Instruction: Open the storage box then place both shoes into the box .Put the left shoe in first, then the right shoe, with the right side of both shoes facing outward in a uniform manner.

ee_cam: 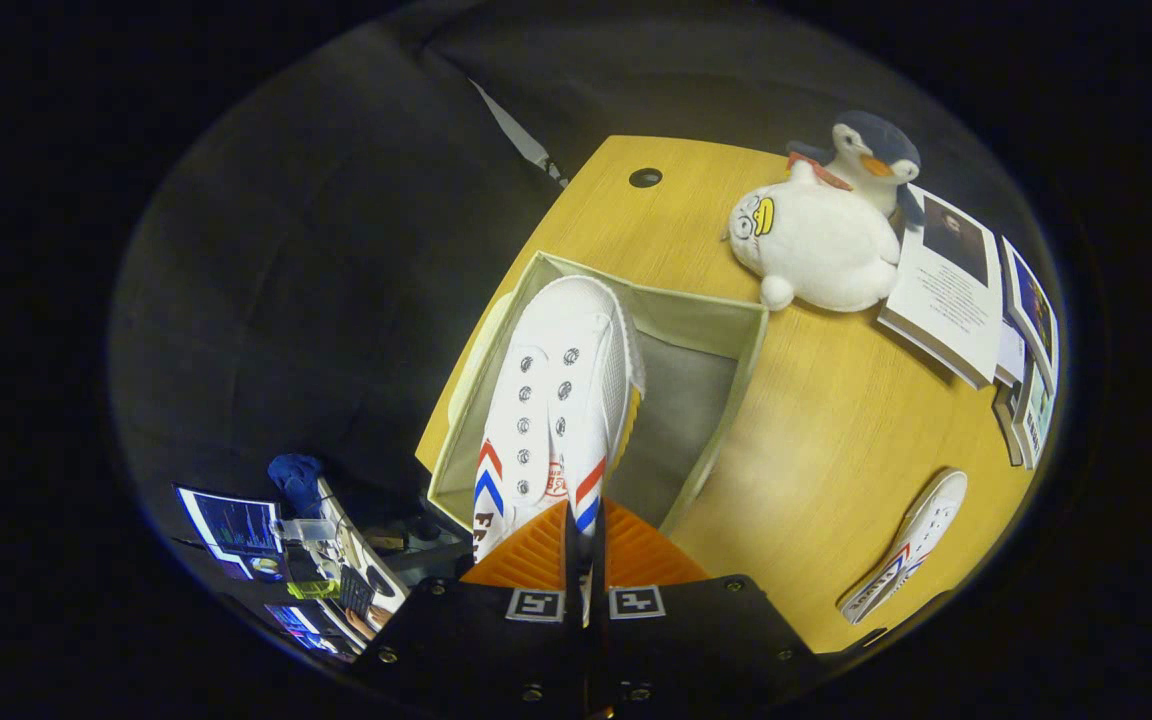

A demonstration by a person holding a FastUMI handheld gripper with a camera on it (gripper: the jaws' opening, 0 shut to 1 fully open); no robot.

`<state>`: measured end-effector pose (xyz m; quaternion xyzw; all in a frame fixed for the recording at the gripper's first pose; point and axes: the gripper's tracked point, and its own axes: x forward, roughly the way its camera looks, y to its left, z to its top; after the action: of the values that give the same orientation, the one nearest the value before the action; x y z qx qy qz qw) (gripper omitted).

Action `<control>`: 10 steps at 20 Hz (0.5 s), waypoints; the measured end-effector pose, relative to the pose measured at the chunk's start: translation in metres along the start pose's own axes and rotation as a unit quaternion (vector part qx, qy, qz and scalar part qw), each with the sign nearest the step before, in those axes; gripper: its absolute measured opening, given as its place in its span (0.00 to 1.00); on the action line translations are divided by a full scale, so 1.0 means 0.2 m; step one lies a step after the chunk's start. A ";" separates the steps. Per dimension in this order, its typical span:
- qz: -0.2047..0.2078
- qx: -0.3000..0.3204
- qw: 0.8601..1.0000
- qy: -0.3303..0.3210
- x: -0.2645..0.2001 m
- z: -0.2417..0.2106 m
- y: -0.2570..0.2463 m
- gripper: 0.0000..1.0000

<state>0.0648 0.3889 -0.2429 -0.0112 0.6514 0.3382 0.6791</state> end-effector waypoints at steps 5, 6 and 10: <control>-0.029 0.010 0.999 0.022 0.18 0.08 0.00 0.02; -0.035 0.008 0.999 0.025 0.22 0.10 0.00 0.02; -0.035 0.007 0.999 0.030 0.32 0.12 0.04 0.02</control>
<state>0.0766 0.4335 -0.2926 -0.0399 0.6733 0.3091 0.6705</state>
